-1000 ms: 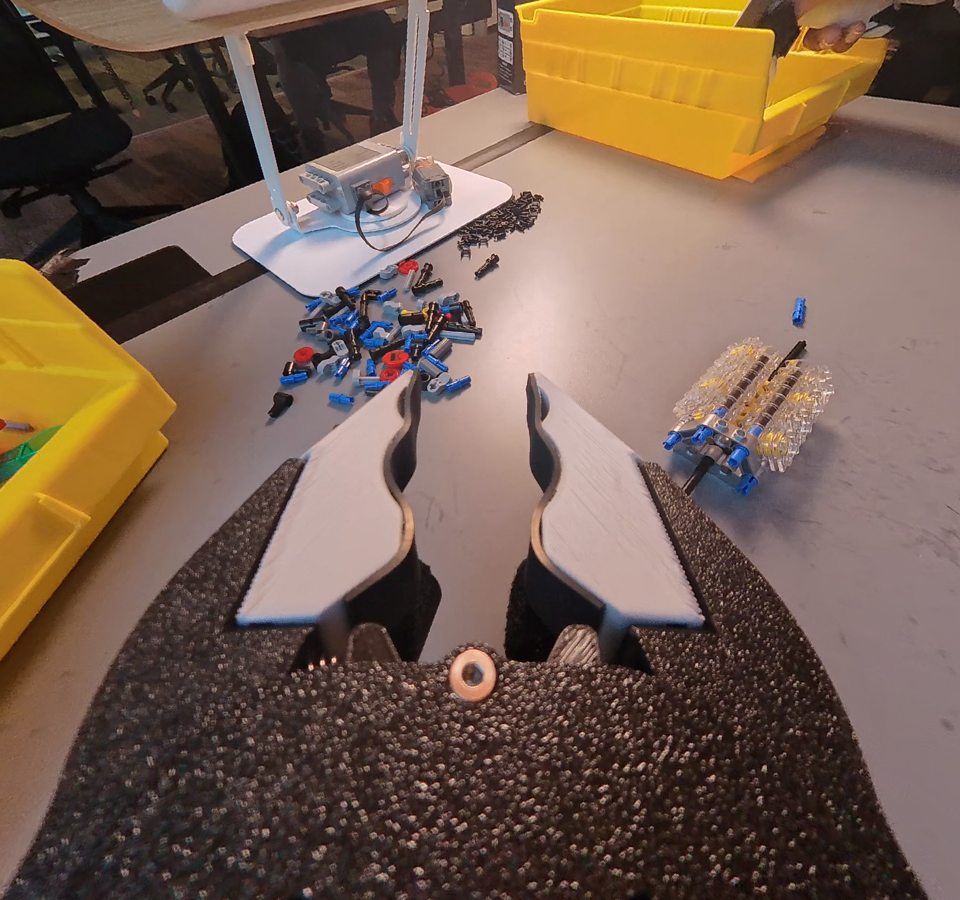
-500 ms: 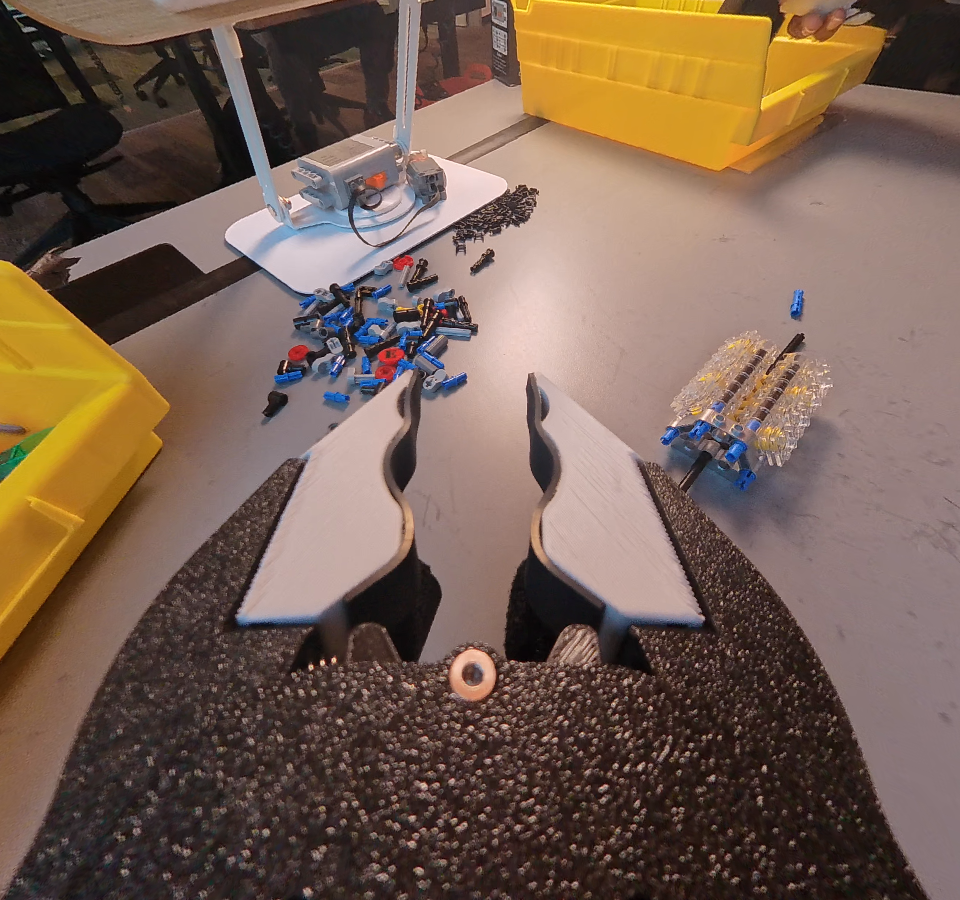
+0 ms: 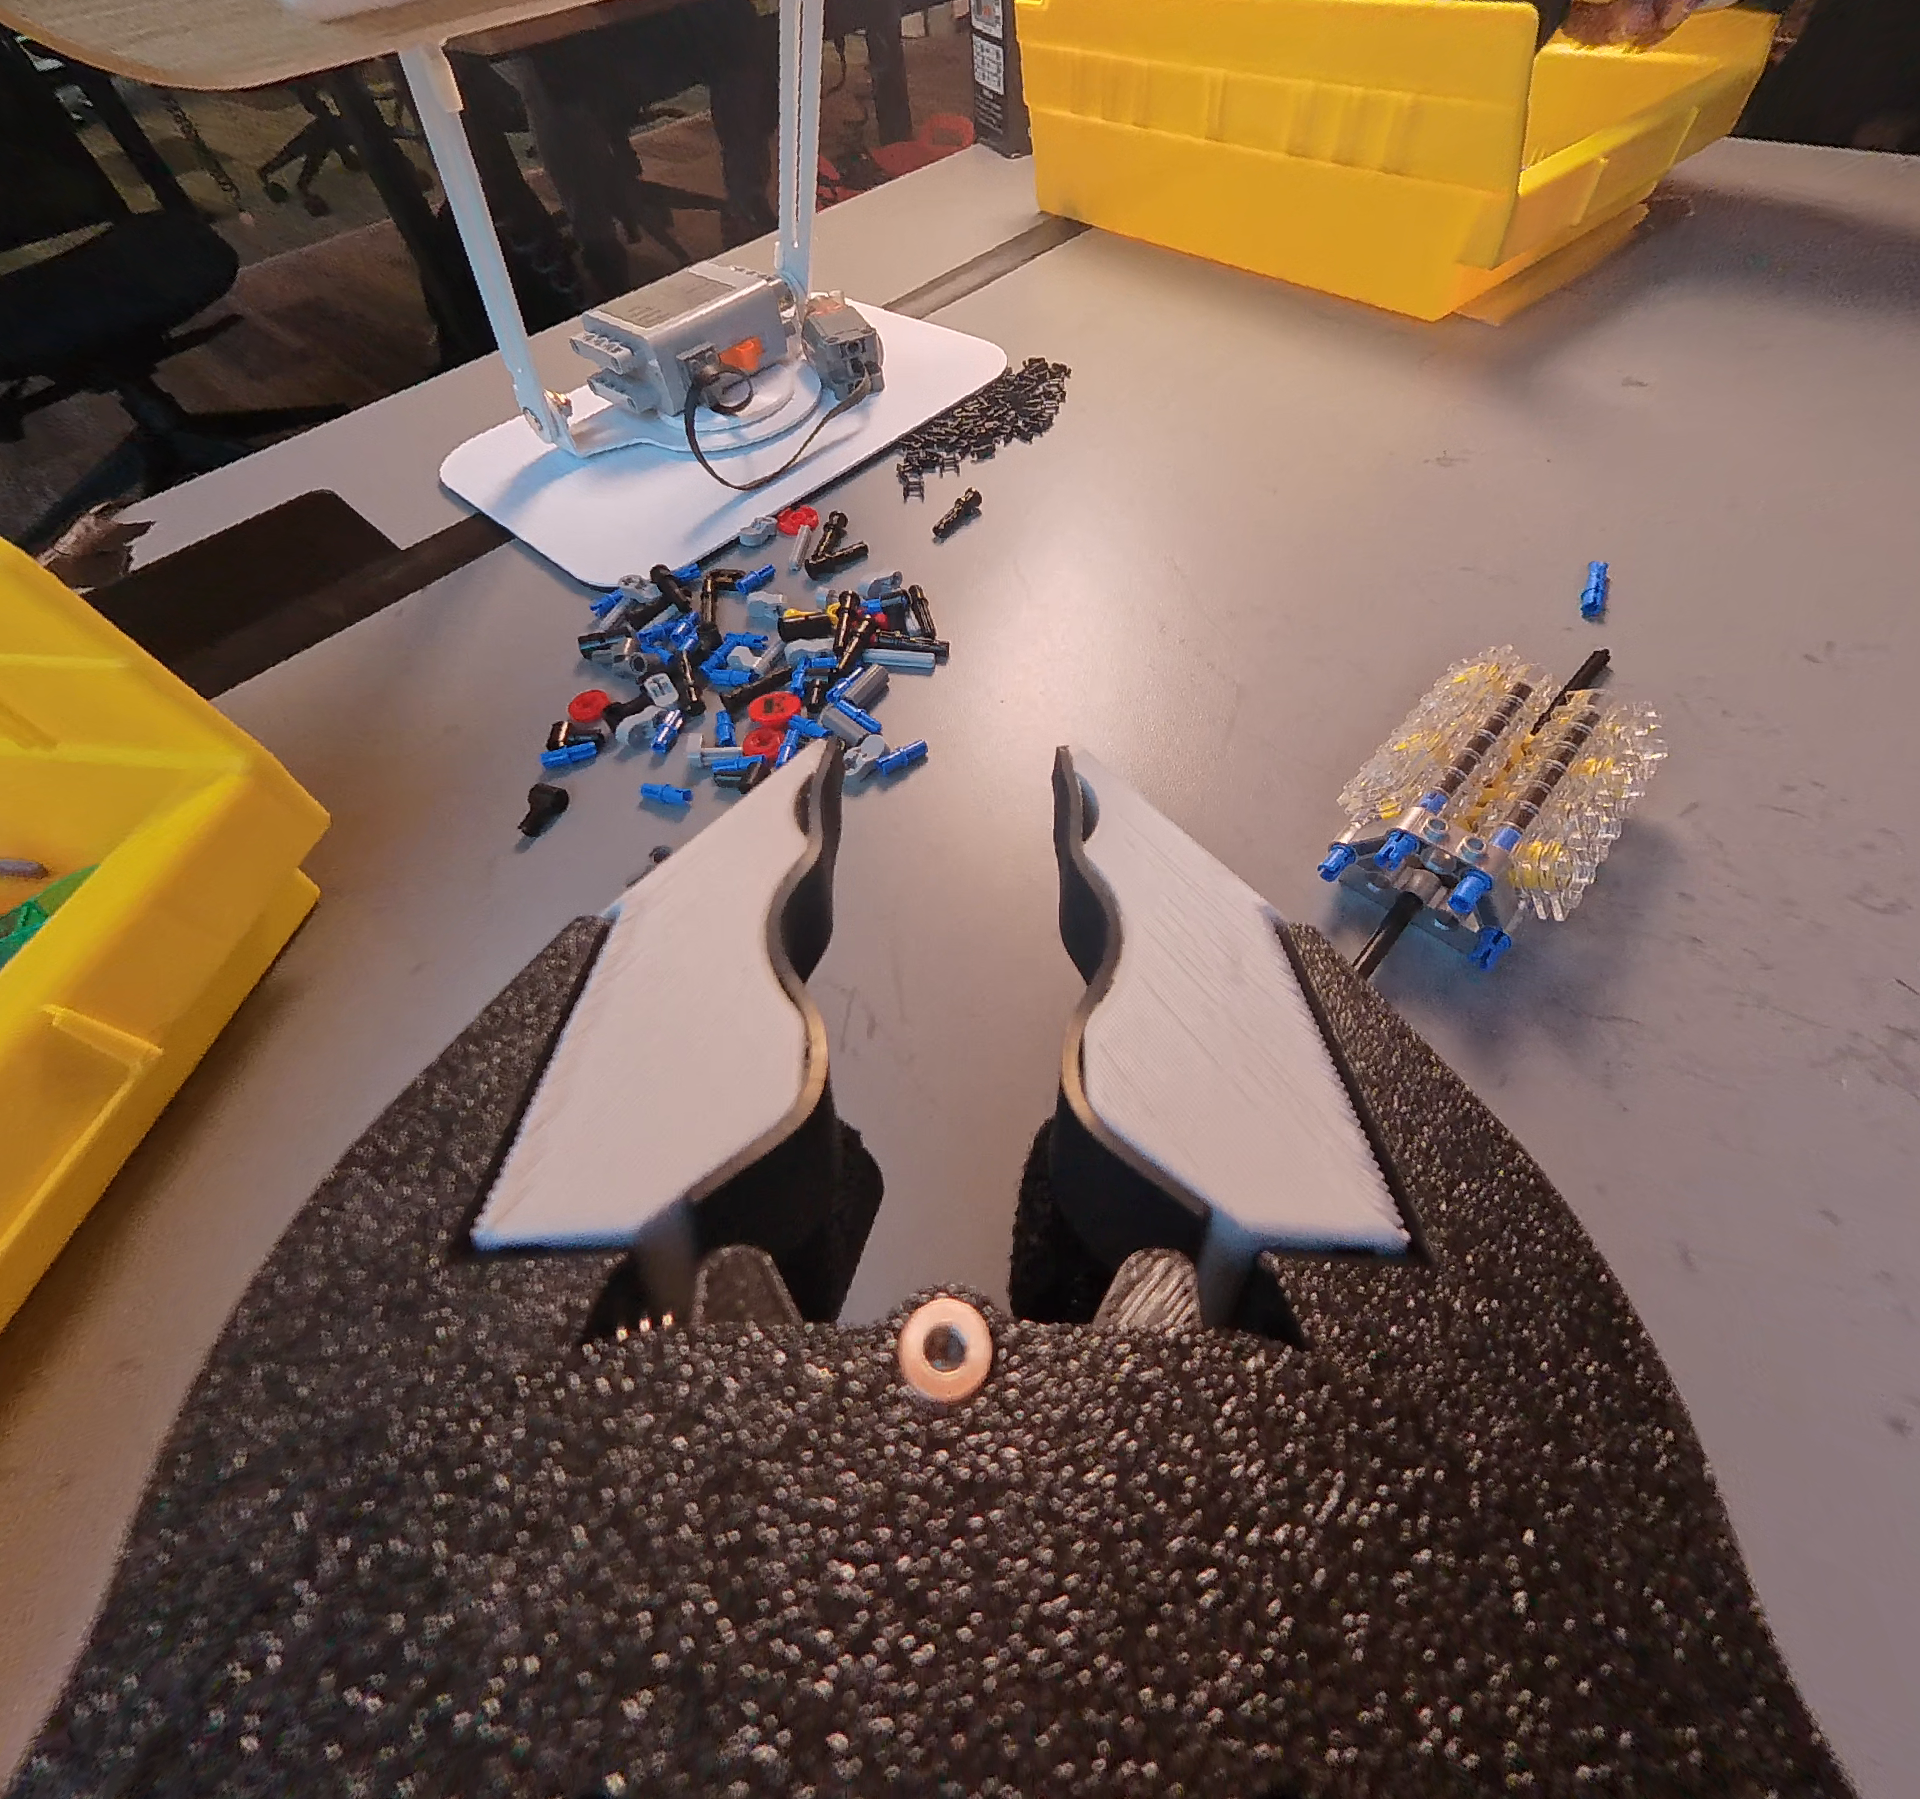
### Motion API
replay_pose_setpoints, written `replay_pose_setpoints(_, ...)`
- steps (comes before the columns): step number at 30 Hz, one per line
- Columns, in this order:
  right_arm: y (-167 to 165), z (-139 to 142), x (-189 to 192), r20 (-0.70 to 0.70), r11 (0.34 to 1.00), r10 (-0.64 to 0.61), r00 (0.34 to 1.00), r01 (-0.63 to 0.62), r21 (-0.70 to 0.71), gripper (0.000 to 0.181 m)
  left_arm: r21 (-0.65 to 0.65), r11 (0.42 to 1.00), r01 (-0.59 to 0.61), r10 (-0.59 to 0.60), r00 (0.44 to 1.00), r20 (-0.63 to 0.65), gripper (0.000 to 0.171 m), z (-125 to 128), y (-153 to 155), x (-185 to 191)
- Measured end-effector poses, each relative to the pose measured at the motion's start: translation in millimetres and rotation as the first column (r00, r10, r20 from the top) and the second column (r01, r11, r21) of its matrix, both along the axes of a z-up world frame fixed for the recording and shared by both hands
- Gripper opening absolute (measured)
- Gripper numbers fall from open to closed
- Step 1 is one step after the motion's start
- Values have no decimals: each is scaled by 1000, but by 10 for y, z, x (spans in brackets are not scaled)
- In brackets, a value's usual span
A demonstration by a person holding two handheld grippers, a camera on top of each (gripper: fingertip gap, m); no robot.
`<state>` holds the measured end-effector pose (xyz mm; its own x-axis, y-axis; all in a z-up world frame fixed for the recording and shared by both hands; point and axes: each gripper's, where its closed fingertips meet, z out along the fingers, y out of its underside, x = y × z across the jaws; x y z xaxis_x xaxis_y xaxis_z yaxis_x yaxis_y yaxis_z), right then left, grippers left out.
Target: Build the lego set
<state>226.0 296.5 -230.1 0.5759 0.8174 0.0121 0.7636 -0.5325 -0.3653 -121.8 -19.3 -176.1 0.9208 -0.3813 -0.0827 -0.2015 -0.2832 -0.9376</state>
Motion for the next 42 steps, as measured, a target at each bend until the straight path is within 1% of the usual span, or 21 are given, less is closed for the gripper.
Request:
replay_pose_setpoints(1,21,1,3,17,999,17,1000,-18,39,4,1,1000,-1,1,1000,0,39,2,-1,-3)
replay_pose_setpoints(3,-16,17,30,61,997,43,997,-47,65,4,2,1000,-2,2,1000,-2,39,3,-3,-8)
replay_pose_setpoints(4,-28,88,18,59,993,56,997,-62,103,4,4,1000,-2,2,1000,-2,39,6,-5,-9)
replay_pose_setpoints(5,-78,223,-43,17,988,68,998,-70,138,4,3,1000,0,0,1000,-1,39,6,-10,-7)
replay_pose_setpoints(6,-177,415,-153,-60,983,87,994,-76,168,4,1,1000,2,-2,1000,0,39,4,-16,-3)
replay_pose_setpoints(8,-530,881,-411,-212,963,180,961,-129,237,4,2,1000,5,-5,1000,1,39,7,-20,4)
replay_pose_setpoints(9,-771,1084,-525,-253,946,248,935,-177,272,4,3,1000,8,-8,1000,0,39,9,-19,9)
replay_pose_setpoints(10,-1034,1226,-618,-268,927,312,912,-230,296,4,3,1000,11,-11,1000,0,39,9,-15,16)
replay_pose_setpoints(11,-1298,1302,-700,-265,907,370,890,-284,312,3,2,1000,14,-14,1000,1,39,10,-12,25)
replay_pose_setpoints(13,-1819,1261,-846,-242,868,469,850,-391,306,4,3,1000,25,-25,1000,2,39,14,-10,52)
replay_pose_setpoints(15,-2259,1006,-958,-209,840,529,823,-473,264,4,6,999,33,-33,999,-3,39,20,-18,76)
replay_pose_setpoints(17,-2577,676,-1036,-179,820,567,804,-529,220,4,14,999,39,-39,999,-11,39,41,-40,98)
replay_pose_setpoints(19,-2765,412,-1096,-162,807,586,794,-556,198,4,20,999,45,-45,999,-19,39,64,-69,117)
replay_pose_setpoints(22,-2883,156,-1121,-122,798,598,792,-574,184,4,37,998,60,-59,998,-21,40,117,-99,156)
replay_pose_setpoints(25,-2915,29,-1115,-85,792,602,794,-581,187,4,43,996,72,-71,997,-29,40,133,-108,188)
replay_pose_setpoints(29,-2908,-75,-1090,-61,798,592,803,-575,180,4,42,996,80,-78,996,-50,40,116,-111,205)
replay_pose_setpoints(34,-2908,-76,-1099,-100,815,573,813,-553,173,8,40,996,80,-78,995,-59,40,100,-108,204)
replay_pose_setpoints(36,-2892,31,-1117,-147,816,573,806,-546,190,14,40,996,80,-77,995,-58,40,98,-108,206)
replay_pose_setpoints(38,-2724,327,-1103,-209,833,544,812,-493,252,18,42,996,81,-78,995,-61,40,101,-109,212)
replay_pose_setpoints(40,-2372,736,-981,-265,865,471,841,-383,324,17,41,996,83,-80,995,-64,40,93,-108,221)
replay_pose_setpoints(42,-1929,1101,-757,-301,895,367,880,-248,370,17,35,996,88,-85,994,-65,40,75,-104,234)
